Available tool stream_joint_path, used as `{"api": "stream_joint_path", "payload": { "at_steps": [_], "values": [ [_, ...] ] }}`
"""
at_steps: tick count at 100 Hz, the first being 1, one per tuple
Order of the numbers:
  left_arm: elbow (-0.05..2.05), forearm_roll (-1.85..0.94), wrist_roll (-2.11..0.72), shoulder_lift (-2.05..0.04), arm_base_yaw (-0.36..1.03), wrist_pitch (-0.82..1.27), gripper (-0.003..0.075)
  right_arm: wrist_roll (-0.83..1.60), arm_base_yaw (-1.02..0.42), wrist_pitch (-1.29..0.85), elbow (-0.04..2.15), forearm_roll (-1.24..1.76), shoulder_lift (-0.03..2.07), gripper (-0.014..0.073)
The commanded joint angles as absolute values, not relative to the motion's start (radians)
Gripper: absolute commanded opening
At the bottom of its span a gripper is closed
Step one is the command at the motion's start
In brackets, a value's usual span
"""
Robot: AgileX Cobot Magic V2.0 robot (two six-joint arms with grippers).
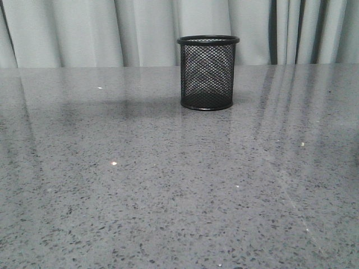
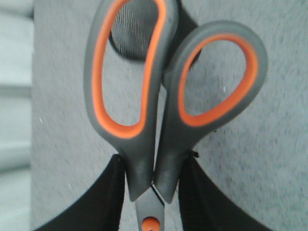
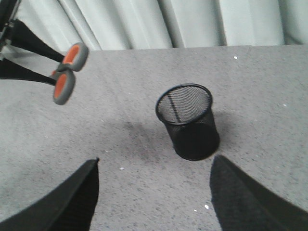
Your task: Put scissors into bucket
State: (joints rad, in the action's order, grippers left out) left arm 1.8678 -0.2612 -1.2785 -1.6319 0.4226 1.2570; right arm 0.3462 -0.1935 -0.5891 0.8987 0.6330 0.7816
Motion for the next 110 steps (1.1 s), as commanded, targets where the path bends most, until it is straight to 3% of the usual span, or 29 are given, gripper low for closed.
{"api": "stream_joint_path", "payload": {
  "at_steps": [1,53,110],
  "values": [
    [1.937,-0.284,-1.240,-1.582,0.476,1.272,-0.0006,0.384,-0.196,-0.535,0.950,0.711,0.798,0.0445],
    [2.037,-0.185,-1.135,-1.582,0.742,1.211,-0.0006,0.534,-0.196,-0.564,0.993,1.011,0.871,0.0445],
    [2.037,-0.183,-1.110,-1.582,0.810,1.142,-0.0006,0.623,-0.196,-0.579,0.993,1.162,0.936,0.0445]
  ]
}}
